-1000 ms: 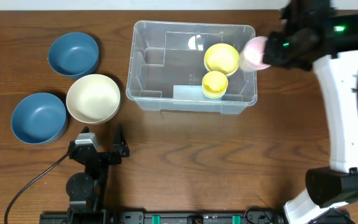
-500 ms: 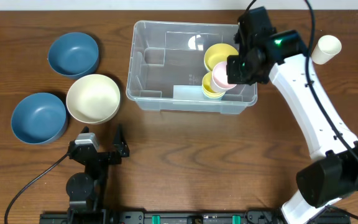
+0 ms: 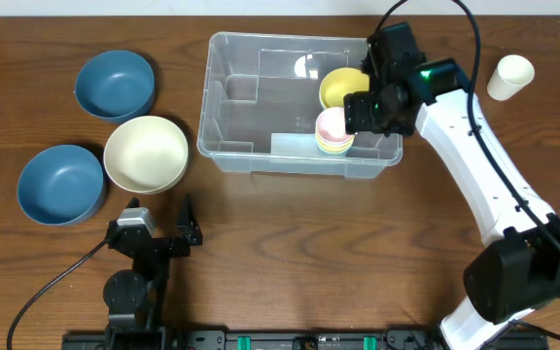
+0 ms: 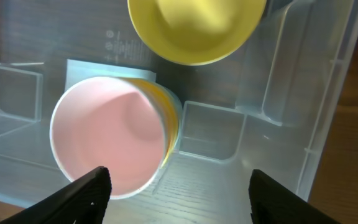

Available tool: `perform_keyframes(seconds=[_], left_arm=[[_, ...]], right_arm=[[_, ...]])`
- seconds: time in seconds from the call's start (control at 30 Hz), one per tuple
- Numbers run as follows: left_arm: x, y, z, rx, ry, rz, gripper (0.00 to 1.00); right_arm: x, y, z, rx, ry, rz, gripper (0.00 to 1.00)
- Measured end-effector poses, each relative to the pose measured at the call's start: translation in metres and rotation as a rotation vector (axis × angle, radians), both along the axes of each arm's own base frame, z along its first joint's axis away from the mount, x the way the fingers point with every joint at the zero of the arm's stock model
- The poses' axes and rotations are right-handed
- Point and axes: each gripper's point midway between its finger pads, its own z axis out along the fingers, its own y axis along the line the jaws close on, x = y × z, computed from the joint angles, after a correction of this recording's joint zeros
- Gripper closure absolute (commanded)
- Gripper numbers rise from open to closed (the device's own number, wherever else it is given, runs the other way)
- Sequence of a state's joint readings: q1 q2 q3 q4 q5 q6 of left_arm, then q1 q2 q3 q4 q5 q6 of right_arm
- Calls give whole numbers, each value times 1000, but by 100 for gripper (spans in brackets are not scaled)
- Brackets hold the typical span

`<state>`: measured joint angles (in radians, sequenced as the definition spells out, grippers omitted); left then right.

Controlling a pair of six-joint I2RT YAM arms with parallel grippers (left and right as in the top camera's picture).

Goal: Pack container
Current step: 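Carry the pink cup and stack it onto the yellow cups, then release and move the right gripper to grasp the white cup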

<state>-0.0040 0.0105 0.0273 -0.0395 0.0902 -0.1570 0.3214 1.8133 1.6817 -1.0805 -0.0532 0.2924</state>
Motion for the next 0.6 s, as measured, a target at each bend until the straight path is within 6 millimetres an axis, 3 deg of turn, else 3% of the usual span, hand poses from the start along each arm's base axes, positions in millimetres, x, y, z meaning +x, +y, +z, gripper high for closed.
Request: perform_keyframes(seconds=[0.13, 0.27, 0.43, 0.6], left_arm=[[0, 0, 0, 0, 0, 0, 2], [0, 0, 0, 0, 0, 0, 2], [0, 0, 0, 0, 0, 0, 2], [0, 0, 0, 0, 0, 0, 2]], right_arm=[[24, -25, 30, 14, -83, -84, 23], [67, -91, 62, 33, -236, -287, 24], [85, -185, 67, 9, -306, -523, 24], [94, -257, 45, -21, -304, -679, 26]])
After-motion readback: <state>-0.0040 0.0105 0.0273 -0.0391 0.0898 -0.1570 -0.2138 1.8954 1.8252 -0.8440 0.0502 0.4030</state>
